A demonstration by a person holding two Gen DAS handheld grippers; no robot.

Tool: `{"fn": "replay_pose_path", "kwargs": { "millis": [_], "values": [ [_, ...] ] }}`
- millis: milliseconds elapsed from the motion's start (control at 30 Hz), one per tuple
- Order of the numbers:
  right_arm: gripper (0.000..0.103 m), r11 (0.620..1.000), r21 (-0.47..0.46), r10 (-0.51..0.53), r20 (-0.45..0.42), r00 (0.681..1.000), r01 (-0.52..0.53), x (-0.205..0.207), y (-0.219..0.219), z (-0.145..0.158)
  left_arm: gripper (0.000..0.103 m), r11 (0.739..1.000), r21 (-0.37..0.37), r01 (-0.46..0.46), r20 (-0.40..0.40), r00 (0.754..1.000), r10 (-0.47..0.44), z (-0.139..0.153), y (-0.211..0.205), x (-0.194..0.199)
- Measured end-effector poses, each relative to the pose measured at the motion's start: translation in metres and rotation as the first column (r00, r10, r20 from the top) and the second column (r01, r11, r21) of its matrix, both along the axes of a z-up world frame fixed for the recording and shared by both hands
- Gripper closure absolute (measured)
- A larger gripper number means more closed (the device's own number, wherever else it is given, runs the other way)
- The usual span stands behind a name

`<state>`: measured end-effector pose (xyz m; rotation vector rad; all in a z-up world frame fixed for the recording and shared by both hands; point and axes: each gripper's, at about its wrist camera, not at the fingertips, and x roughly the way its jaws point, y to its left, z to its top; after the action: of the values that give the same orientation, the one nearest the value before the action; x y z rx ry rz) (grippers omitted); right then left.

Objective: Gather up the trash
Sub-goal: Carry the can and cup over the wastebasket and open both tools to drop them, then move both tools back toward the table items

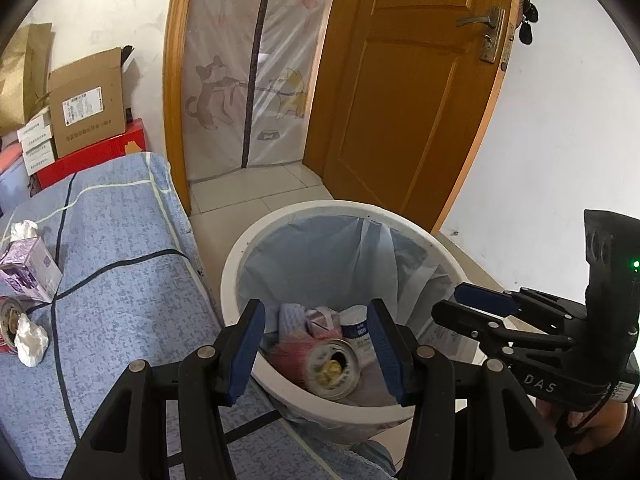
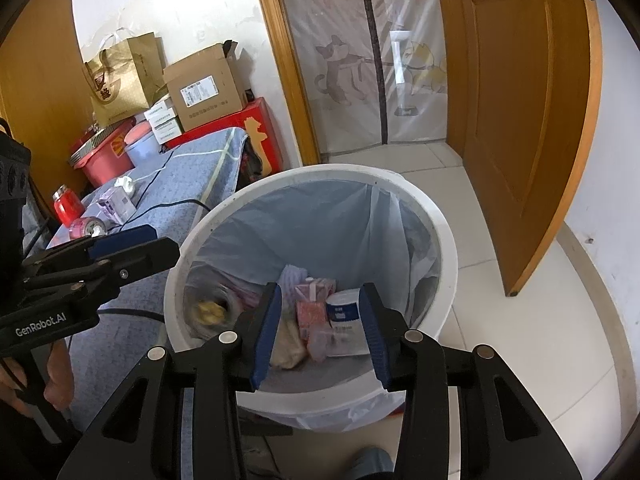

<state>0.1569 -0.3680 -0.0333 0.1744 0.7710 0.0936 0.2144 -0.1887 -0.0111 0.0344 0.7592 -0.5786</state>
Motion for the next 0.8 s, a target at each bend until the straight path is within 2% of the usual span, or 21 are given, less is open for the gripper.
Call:
{"fn": "replay_pose_path", "kwargs": {
  "millis": [800],
  "values": [
    [0.061,0.998,-0.013,0.058,0.058,0.997,-0.057,-0.024,0.021,0.029,0.05,0.997,-0.056,-0.056,-0.016,0.998,0.055,0.017,0.043,-0.031]
  ]
}}
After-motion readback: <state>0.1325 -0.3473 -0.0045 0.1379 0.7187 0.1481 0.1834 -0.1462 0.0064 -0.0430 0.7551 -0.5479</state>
